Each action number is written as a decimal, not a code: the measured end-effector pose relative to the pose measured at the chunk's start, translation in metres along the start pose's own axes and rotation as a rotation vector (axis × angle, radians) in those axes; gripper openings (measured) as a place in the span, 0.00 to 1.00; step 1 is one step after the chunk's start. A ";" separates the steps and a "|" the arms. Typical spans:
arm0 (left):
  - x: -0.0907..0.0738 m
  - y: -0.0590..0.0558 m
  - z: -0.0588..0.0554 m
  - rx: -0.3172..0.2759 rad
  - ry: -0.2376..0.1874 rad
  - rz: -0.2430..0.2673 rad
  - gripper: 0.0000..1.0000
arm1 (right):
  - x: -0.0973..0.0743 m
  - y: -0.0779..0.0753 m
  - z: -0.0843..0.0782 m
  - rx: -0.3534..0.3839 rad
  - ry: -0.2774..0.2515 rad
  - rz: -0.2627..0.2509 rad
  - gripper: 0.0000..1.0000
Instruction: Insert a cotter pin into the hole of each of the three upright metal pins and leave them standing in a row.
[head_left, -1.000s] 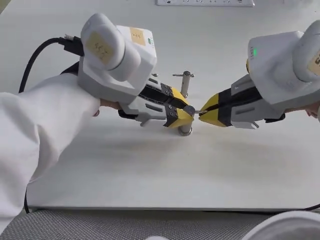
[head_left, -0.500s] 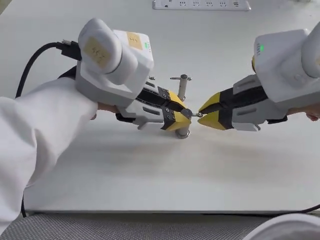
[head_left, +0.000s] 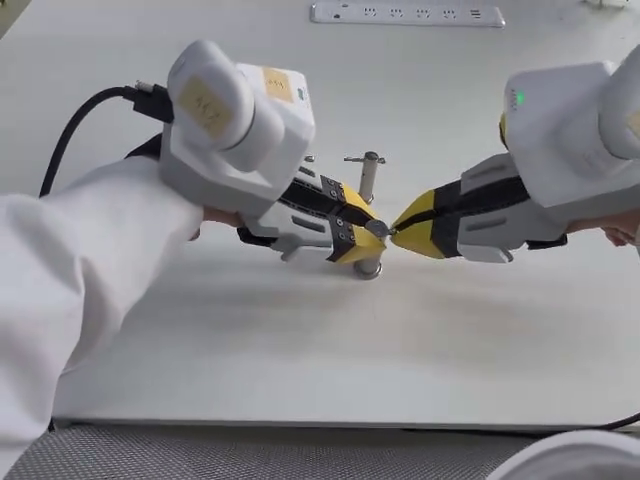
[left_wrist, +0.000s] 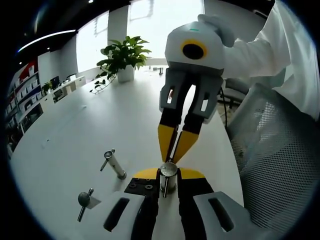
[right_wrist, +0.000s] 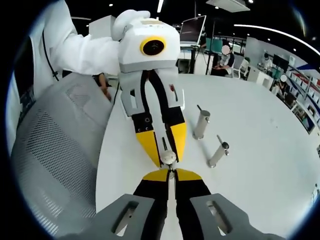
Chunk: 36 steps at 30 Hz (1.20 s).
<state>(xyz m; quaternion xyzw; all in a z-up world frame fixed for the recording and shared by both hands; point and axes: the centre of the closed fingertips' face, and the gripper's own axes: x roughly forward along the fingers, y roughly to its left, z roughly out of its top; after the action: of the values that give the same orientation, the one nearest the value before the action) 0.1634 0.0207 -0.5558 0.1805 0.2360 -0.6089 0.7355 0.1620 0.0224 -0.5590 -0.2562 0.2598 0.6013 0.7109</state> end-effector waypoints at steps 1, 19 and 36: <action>0.000 0.000 0.000 -0.001 -0.001 0.000 0.12 | 0.000 0.000 0.000 0.003 -0.002 0.000 0.00; -0.024 -0.019 -0.005 -0.070 -0.071 -0.004 0.60 | 0.000 0.000 0.004 0.089 -0.061 -0.006 0.23; -0.054 -0.041 -0.026 -0.223 -0.121 0.051 0.99 | 0.014 0.004 0.009 0.114 -0.070 0.001 0.23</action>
<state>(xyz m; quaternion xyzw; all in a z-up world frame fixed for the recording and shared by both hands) 0.1119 0.0715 -0.5459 0.0664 0.2525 -0.5696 0.7794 0.1601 0.0392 -0.5623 -0.1939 0.2688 0.5944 0.7327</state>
